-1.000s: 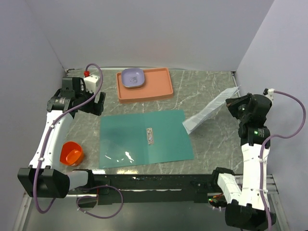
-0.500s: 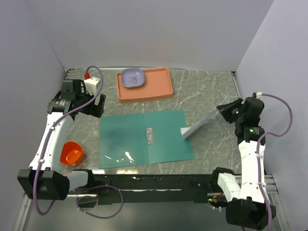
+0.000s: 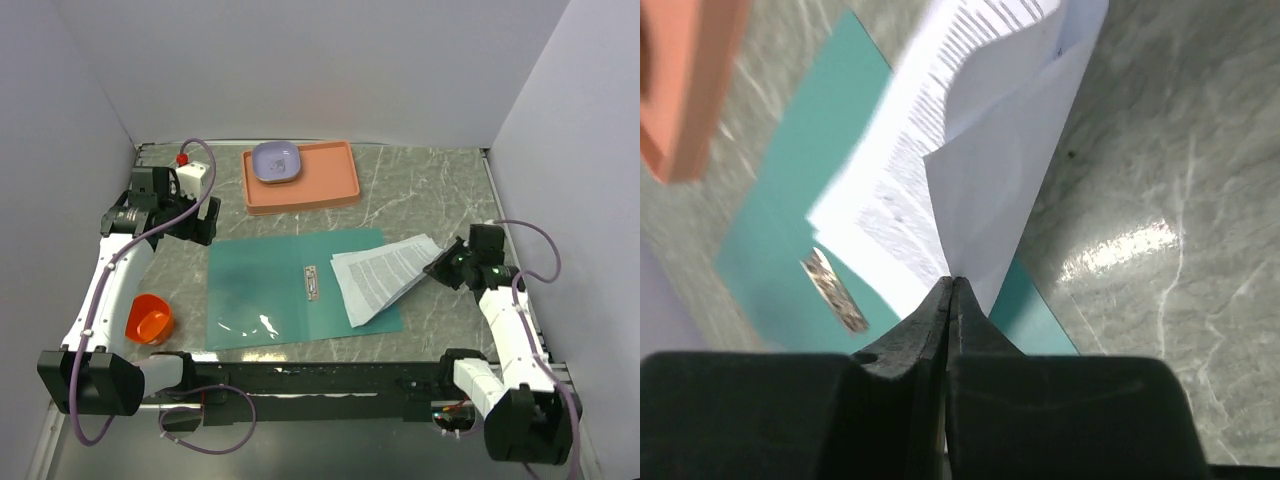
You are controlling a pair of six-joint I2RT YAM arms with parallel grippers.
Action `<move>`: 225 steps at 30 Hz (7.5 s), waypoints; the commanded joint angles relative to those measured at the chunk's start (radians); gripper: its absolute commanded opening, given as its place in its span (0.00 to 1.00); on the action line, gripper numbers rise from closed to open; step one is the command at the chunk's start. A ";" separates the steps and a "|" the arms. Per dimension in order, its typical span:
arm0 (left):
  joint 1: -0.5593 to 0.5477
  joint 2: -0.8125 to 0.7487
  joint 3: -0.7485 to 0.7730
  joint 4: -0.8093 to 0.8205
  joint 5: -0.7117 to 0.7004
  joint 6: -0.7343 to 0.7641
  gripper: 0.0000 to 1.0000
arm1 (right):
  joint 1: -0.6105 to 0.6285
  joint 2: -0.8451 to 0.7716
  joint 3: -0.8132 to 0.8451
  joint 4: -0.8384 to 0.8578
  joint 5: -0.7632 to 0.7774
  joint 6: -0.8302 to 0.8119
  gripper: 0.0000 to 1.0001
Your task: Put the files into the folder
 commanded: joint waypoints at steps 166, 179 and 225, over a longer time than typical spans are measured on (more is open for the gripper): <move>0.034 0.040 -0.447 0.225 -0.128 0.308 0.99 | 0.827 0.383 0.395 0.210 -0.034 -0.459 0.00; 0.037 0.002 -0.447 0.193 -0.123 0.325 0.99 | 0.835 0.508 0.421 0.309 -0.033 -0.439 0.00; 0.144 0.114 -0.463 0.133 -0.014 0.543 0.96 | 0.962 0.764 0.358 0.589 0.101 -0.134 0.00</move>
